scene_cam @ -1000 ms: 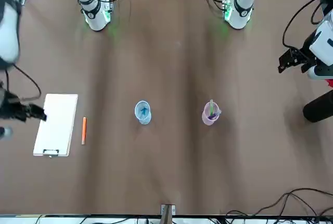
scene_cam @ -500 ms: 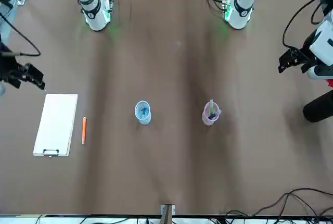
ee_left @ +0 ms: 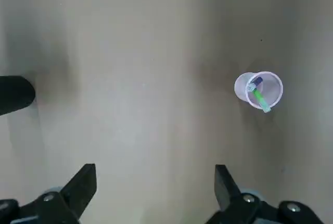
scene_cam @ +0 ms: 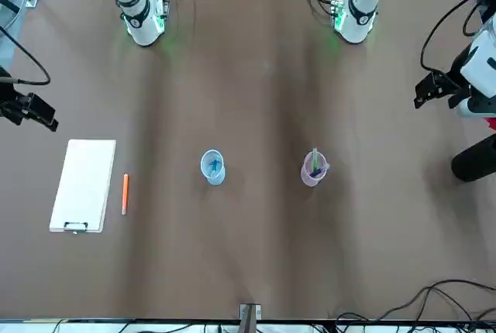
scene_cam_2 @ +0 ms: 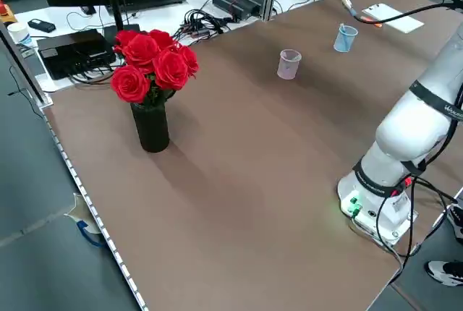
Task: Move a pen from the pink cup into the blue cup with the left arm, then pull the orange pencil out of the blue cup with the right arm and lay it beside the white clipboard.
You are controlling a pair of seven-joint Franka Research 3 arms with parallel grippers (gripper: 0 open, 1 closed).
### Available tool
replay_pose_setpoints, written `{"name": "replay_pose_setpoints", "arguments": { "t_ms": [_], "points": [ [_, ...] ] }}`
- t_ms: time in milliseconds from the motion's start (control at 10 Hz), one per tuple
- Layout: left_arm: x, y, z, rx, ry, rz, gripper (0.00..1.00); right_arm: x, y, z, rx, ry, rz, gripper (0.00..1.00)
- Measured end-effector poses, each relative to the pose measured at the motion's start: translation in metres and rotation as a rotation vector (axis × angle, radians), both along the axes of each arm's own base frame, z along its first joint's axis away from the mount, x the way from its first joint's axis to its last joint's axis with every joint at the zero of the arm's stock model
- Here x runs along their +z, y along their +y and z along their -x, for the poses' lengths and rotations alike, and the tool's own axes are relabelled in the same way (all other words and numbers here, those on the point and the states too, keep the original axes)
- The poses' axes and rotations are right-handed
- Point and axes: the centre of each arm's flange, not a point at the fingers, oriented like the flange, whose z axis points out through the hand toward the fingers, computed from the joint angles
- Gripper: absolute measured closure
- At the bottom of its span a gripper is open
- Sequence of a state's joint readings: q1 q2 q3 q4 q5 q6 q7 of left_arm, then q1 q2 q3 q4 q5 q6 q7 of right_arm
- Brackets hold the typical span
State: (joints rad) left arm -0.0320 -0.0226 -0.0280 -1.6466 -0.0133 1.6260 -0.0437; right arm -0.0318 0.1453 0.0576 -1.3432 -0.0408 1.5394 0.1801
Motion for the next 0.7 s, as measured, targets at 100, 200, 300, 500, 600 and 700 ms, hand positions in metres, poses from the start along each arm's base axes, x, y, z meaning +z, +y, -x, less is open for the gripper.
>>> {"name": "replay_pose_setpoints", "arguments": {
  "t_ms": [100,200,300,500,600,700],
  "points": [
    [0.0,0.0,0.0,0.0,0.0,0.0,0.0,-0.0014,-0.0008,-0.0001,-0.005,0.003,0.0,0.0],
    [0.0,0.0001,0.0,0.0,0.0,0.0,0.0,-0.0029,-0.002,-0.0002,-0.008,0.005,0.0,0.0],
    [0.0,0.0001,0.0,0.0,0.0,0.0,0.0,-0.0039,-0.0028,-0.0005,-0.01,0.006,0.001,0.0],
    [0.0,0.0002,0.0,0.0,0.0,0.0,0.0,-0.0046,-0.0036,-0.001,-0.012,0.003,0.001,0.0],
    [0.0,0.0002,0.0,0.0,0.0,0.0,0.0,-0.0049,-0.0036,-0.0011,-0.012,0.003,0.001,0.0],
    [0.0,0.0002,0.0,0.0,0.0,0.0,0.0,-0.0051,-0.0037,-0.0013,-0.013,0.002,0.001,0.0]
  ]
}}
